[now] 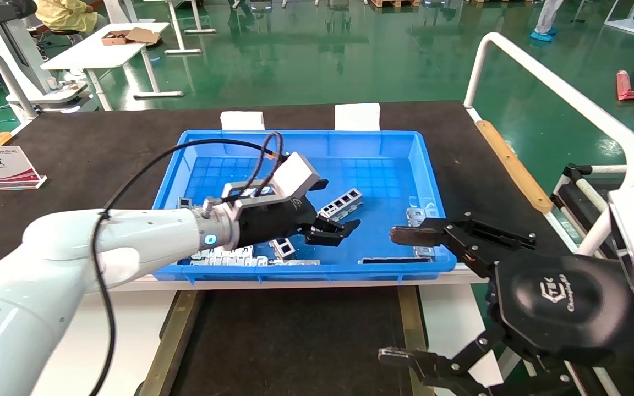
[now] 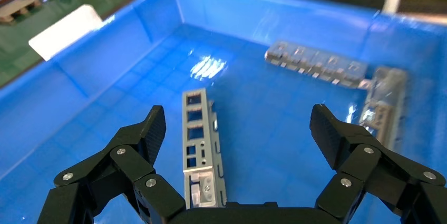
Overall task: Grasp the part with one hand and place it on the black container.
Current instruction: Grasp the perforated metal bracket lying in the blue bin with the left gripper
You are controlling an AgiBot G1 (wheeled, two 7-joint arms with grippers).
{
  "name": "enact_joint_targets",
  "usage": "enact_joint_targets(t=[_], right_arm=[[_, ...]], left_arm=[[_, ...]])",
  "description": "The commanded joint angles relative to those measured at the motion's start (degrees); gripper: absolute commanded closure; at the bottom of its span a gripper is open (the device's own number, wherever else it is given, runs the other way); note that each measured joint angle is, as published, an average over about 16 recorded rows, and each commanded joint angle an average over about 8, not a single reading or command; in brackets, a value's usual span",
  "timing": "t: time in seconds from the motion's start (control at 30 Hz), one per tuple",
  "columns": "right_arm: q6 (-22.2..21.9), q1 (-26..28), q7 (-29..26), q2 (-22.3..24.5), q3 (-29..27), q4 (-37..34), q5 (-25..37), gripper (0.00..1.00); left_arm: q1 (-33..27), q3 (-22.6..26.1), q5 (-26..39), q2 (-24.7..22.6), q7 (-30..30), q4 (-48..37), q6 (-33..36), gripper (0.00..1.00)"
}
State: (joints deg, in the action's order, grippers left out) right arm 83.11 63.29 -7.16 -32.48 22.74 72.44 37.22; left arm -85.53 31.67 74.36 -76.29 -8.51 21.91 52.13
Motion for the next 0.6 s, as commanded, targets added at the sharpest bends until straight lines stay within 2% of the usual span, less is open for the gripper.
enact_joint_targets(t=[0.03,0.23,0.27,0.3,0.33,0.5,0.53,0.57,0.6], right_arm=[[0.0,0.0,0.0,0.0,0.0,0.0,0.0,0.0],[0.0,0.0,0.0,0.0,0.0,0.0,0.0,0.0],[0.0,0.0,0.0,0.0,0.0,0.0,0.0,0.04],[0.0,0.0,0.0,0.0,0.0,0.0,0.0,0.1],[0.0,0.0,0.0,0.0,0.0,0.0,0.0,0.21],[0.0,0.0,0.0,0.0,0.0,0.0,0.0,0.83],[0.0,0.0,0.0,0.0,0.0,0.0,0.0,0.92],[0.0,0.0,0.0,0.0,0.0,0.0,0.0,0.98],[0.0,0.0,0.0,0.0,0.0,0.0,0.0,1.0]], left_arm=[[-0.7,0.3,0.3,-1.5,-1.7,-2.6,-1.5,0.0],[-0.6,3.1,-1.6,-2.1,-2.0,-3.5,-5.7,0.0],[-0.5,3.6,-2.0,-2.1,-1.9,-3.4,-6.4,0.03],[-0.5,4.2,-2.3,-2.1,-1.7,-3.4,-6.9,0.1],[-0.4,4.7,-2.7,-2.1,-1.5,-3.3,-7.4,0.23],[-0.1,7.6,-4.6,-2.1,-0.4,-3.2,-9.4,0.85],[-0.1,8.2,-5.0,-2.1,-0.1,-3.1,-9.8,0.95],[0.0,8.7,-5.4,-2.1,0.2,-3.1,-10.2,1.0],[0.0,9.2,-5.8,-2.1,0.4,-3.1,-10.7,1.0]])
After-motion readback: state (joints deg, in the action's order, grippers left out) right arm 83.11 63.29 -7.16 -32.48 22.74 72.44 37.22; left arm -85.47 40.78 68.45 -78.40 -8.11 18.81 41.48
